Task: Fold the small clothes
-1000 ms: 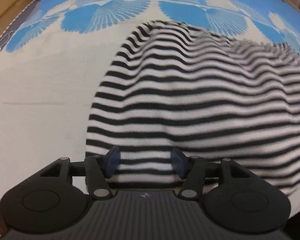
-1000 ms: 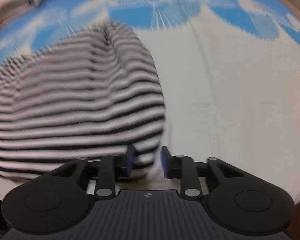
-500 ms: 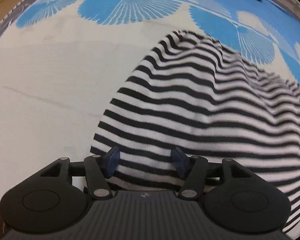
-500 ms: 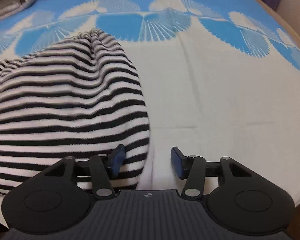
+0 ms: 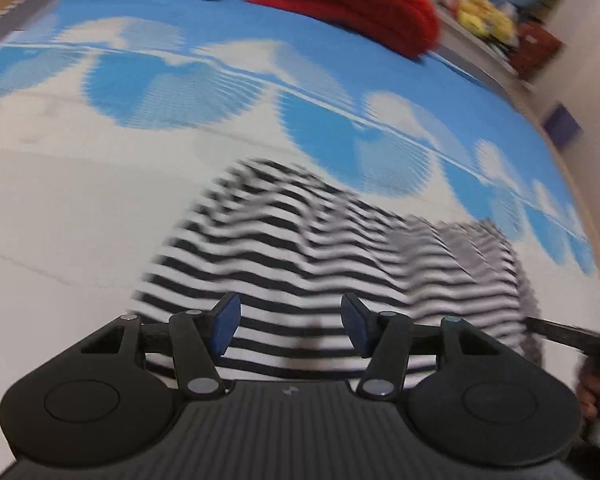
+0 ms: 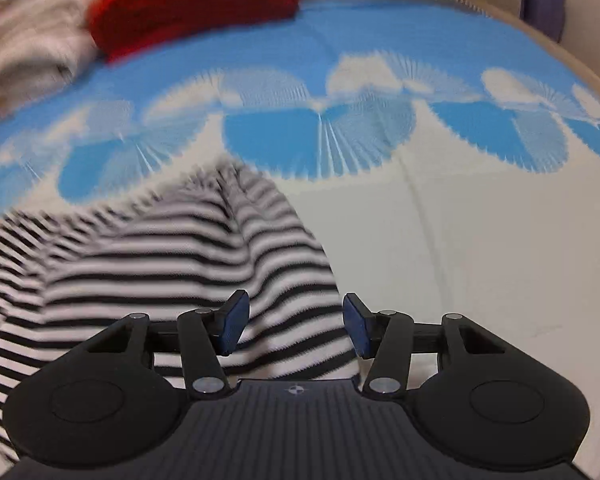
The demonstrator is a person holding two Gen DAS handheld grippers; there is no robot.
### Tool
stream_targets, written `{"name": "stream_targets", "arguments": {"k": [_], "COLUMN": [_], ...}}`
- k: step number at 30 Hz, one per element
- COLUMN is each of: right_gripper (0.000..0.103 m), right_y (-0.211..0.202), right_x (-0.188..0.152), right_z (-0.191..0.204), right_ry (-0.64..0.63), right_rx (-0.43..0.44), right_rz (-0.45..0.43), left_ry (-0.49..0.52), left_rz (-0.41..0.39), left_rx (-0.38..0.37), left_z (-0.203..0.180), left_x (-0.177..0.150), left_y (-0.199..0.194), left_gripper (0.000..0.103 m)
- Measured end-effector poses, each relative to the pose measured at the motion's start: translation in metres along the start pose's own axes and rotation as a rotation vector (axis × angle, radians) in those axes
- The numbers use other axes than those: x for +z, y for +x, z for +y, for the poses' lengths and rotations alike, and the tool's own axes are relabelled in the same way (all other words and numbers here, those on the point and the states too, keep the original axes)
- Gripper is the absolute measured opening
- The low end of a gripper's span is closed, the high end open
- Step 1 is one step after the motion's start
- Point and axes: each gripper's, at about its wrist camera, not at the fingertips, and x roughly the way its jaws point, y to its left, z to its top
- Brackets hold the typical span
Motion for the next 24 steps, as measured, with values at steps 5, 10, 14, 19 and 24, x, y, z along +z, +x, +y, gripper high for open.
{"name": "stream_targets", "arguments": {"k": [5, 10, 14, 19, 24], "right_gripper": [0.061, 0.062, 0.063, 0.060, 0.061], "right_y": [0.028, 0.022, 0.013, -0.010, -0.010], "right_x": [-0.005, -0.012, -0.019, -0.023, -0.049], "right_z": [-0.003, -0.001, -0.009, -0.025, -0.028], "right_ry": [0.044, -0.015, -0.008, 0.040, -0.085], "right_rx": [-0.092, -0.097, -0.077, -0.056, -0.075], "right_rz": [0.122, 0.095, 0.085, 0.025, 0.098], "left_ry": [0.214, 0.550, 0.553, 0.616, 0.612], "left_rz": [0.051, 0.126, 0.052, 0.083, 0.095], "left_rx": [-0.088, 0.029, 0.033, -0.031, 0.046], "left_z": [-0.053, -0.102, -0.110, -0.116, -0.108], "left_x": [-0.018, -0.061, -0.070, -0.094, -0.110], "left_y": [0.023, 0.061, 0.038, 0.036, 0.037], "left_gripper": [0.058, 0.058, 0.058, 0.058, 0.058]}}
